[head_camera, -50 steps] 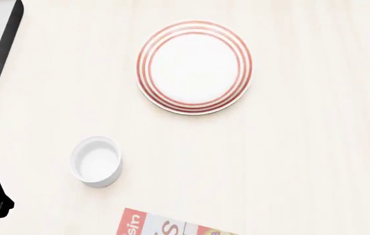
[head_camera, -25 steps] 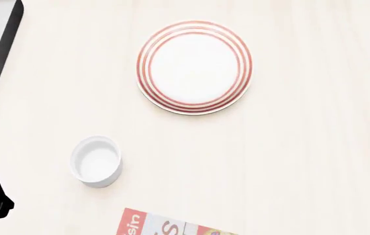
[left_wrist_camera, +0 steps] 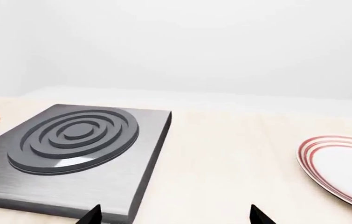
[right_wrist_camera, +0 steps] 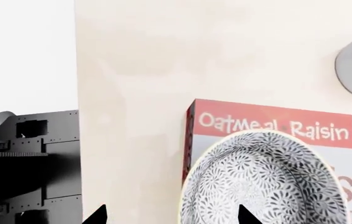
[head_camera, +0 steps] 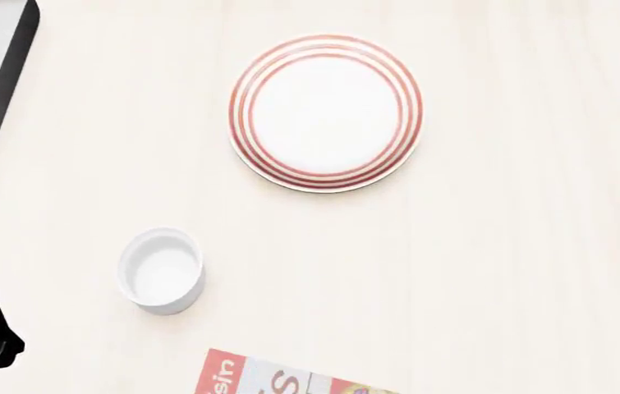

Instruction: Pick the akita bowl on the cookies box and place it on the plate.

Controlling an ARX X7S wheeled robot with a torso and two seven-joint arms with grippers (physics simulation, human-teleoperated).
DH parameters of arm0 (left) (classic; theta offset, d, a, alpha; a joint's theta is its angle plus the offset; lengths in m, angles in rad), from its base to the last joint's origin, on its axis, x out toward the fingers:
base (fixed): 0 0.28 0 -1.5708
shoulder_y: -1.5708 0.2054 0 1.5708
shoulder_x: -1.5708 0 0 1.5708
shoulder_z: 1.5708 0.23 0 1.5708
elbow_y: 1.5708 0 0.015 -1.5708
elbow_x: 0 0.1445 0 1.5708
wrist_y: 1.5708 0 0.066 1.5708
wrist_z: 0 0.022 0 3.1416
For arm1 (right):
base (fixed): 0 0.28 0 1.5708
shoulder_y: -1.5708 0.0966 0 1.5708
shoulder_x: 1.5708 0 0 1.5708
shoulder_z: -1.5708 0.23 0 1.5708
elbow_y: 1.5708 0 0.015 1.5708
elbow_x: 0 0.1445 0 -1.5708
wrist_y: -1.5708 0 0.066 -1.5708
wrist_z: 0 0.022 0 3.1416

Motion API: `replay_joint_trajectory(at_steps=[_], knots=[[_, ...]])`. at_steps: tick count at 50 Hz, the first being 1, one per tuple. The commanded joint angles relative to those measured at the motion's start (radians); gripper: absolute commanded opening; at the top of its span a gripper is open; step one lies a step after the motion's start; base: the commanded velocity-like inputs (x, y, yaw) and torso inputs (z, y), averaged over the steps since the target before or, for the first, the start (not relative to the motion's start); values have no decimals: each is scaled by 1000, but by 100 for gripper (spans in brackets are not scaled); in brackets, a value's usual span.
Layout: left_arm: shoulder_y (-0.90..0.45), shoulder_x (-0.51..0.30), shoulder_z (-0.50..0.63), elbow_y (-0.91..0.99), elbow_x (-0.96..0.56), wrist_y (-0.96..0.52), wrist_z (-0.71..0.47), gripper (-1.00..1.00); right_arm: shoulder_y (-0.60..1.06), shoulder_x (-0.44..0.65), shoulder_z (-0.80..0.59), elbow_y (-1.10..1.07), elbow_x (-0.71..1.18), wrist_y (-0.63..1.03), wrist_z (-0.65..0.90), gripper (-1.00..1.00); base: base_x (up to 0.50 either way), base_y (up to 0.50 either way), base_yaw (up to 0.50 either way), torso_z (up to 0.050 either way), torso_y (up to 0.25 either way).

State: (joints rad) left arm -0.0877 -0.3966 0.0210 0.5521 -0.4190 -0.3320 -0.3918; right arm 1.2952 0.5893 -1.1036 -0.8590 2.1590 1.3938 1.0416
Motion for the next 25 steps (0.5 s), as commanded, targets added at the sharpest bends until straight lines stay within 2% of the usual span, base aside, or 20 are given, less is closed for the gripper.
replay_joint_trajectory(at_steps=[1, 25], knots=[[1, -2, 2, -3, -2, 3, -2, 100, -5, 4, -34, 8, -17, 19, -4, 100, 0, 0, 0, 0, 0], [1, -7, 8, 3, -7, 1, -6, 100, 92, 4, -173, 23, 44, 9, 76, 100, 0, 0, 0, 0, 0]])
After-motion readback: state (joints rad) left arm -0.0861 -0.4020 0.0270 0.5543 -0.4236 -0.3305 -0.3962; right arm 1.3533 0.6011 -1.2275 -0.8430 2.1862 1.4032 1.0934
